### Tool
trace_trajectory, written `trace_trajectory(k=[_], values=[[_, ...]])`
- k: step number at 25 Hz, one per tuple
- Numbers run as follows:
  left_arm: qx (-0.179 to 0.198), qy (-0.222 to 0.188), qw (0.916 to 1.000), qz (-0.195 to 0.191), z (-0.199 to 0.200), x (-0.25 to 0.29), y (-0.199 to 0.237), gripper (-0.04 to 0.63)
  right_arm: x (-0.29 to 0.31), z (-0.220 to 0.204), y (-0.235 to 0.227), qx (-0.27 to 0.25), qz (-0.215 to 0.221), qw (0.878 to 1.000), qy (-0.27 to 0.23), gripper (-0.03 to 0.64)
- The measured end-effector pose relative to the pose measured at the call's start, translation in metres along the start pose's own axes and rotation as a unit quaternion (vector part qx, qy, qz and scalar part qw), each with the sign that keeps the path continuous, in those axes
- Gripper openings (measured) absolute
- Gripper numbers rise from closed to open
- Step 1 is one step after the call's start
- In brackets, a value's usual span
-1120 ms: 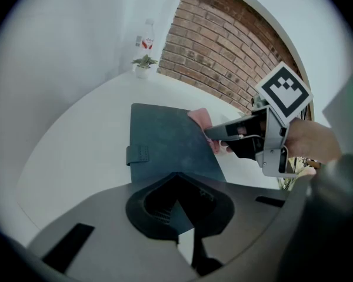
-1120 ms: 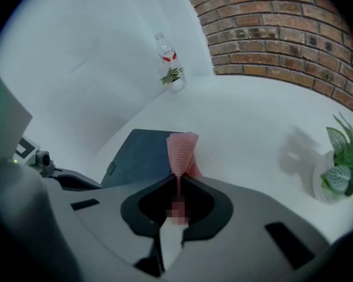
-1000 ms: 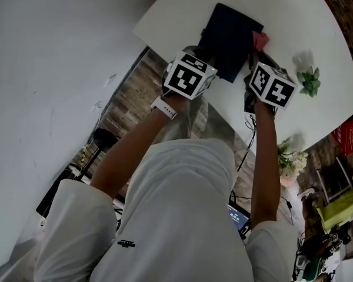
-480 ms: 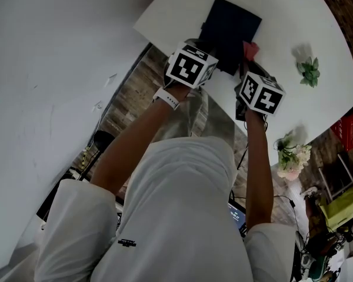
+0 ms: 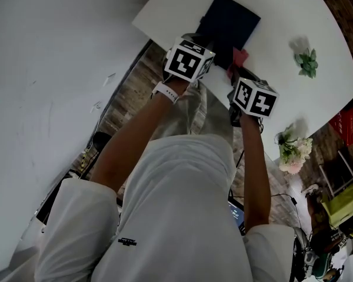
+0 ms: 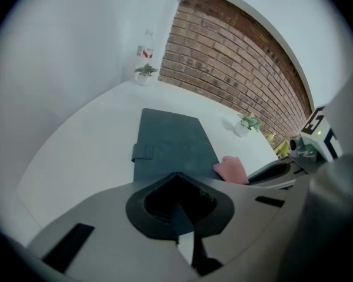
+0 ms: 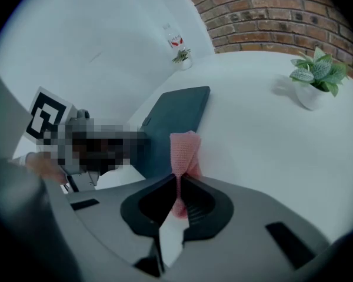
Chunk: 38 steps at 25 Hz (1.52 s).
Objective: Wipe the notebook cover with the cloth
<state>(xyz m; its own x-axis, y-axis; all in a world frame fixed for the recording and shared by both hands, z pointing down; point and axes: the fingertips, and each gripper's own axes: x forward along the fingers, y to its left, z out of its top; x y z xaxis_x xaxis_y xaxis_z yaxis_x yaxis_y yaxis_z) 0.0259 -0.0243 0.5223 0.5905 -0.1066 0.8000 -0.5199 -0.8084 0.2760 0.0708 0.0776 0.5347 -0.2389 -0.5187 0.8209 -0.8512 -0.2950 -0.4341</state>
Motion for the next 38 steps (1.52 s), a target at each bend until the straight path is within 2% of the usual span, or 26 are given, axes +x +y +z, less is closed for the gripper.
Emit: trace_trajectory(k=[6,13,19,28,38], values=[[-0.009,-0.016,0.9998,0.008,-0.009,-0.012,0.002,0.012,-0.013,-0.010,0.012,-0.003,0.026,1.000,0.002,0.032],[-0.017,-0.035,0.9993,0.004,-0.025,-0.047,-0.014,0.012,-0.045,-0.011,0.012,0.004,0.018,1.000,-0.025,0.032],[-0.033,-0.066,0.9973,-0.001,-0.020,-0.083,-0.028,0.012,-0.077,-0.003,0.016,-0.020,0.015,0.999,-0.047,0.032],[-0.059,-0.152,0.9866,-0.002,0.017,-0.148,-0.041,0.012,-0.131,0.038,0.037,-0.068,0.025,0.991,-0.111,0.032],[-0.046,-0.226,0.9731,0.003,0.057,-0.219,-0.042,0.012,-0.209,0.091,0.053,-0.110,0.038,0.972,-0.206,0.031]])
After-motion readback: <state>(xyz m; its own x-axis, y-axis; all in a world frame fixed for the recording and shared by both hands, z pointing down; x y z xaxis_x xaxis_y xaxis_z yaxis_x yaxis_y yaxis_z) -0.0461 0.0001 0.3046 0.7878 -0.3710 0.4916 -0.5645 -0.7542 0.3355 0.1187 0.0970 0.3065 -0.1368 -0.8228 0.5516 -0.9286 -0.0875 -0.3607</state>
